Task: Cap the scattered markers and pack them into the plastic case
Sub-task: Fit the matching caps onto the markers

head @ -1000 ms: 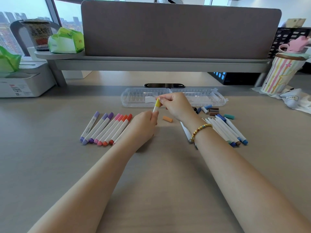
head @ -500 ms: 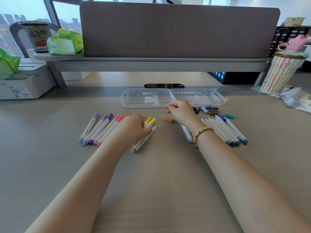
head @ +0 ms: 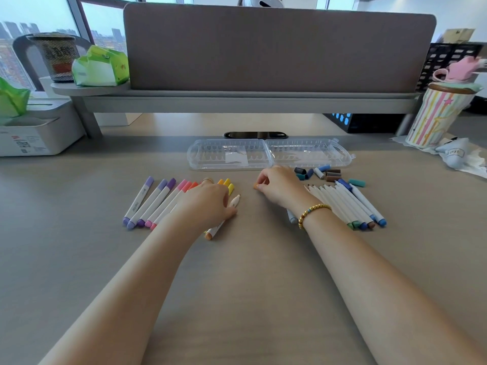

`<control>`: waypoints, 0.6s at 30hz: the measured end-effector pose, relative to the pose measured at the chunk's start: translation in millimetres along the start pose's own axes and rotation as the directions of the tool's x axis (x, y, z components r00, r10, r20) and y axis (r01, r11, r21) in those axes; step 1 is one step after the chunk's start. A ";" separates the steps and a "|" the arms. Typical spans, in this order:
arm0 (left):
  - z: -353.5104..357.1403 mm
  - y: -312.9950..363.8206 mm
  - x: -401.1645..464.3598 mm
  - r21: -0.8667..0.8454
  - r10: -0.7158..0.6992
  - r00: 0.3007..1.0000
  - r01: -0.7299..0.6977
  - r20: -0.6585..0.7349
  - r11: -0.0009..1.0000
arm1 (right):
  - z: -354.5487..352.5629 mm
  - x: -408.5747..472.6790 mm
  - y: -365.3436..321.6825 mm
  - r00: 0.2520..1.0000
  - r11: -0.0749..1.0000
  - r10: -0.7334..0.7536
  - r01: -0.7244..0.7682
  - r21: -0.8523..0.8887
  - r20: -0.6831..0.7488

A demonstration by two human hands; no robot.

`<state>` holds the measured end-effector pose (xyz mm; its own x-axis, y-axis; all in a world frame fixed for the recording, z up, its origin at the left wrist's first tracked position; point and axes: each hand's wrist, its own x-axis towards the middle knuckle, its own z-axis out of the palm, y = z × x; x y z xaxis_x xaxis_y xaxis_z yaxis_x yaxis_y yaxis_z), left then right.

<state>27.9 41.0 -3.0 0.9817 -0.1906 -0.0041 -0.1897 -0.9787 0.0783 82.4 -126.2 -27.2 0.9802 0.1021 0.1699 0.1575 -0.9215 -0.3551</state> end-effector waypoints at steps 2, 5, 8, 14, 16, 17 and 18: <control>1.6 1.0 0.2 0.037 0.016 1.000 -0.017 0.016 0.999 | 0.1 -1.5 -2.4 0.999 0.997 -0.033 0.032 -0.073 -0.009; 5.2 5.2 0.1 0.080 0.022 0.999 -0.020 -0.024 0.997 | -0.8 -2.6 -7.2 0.997 0.974 -0.081 0.082 -0.213 0.014; 5.8 9.1 1.5 0.036 -0.006 0.998 0.008 -0.061 0.999 | -2.7 -2.5 -9.1 0.996 0.964 -0.088 0.086 -0.250 0.004; 7.3 12.2 4.9 -0.514 -0.180 0.964 0.057 -0.194 0.856 | -21.4 0.4 -8.9 0.990 0.814 0.135 -0.137 0.564 0.045; 10.1 18.3 5.8 -0.713 -0.206 0.968 0.041 -0.146 0.700 | -28.7 -1.2 -8.5 0.980 0.571 0.159 -0.193 0.798 0.124; 10.8 21.6 5.7 -0.776 -0.203 0.972 0.039 -0.115 0.629 | -31.1 -2.0 -8.0 0.975 0.461 0.154 -0.213 0.861 0.159; 10.8 24.6 5.1 -0.801 -0.190 0.977 0.039 -0.094 0.597 | -32.1 -2.3 -7.2 0.971 0.375 0.145 -0.230 0.898 0.188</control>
<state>28.1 15.2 -11.9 0.9972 0.0068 0.0749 -0.0599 -0.5310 0.8452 75.2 -131.8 4.5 0.9976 0.0361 -0.0592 -0.0580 -0.0325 -0.9978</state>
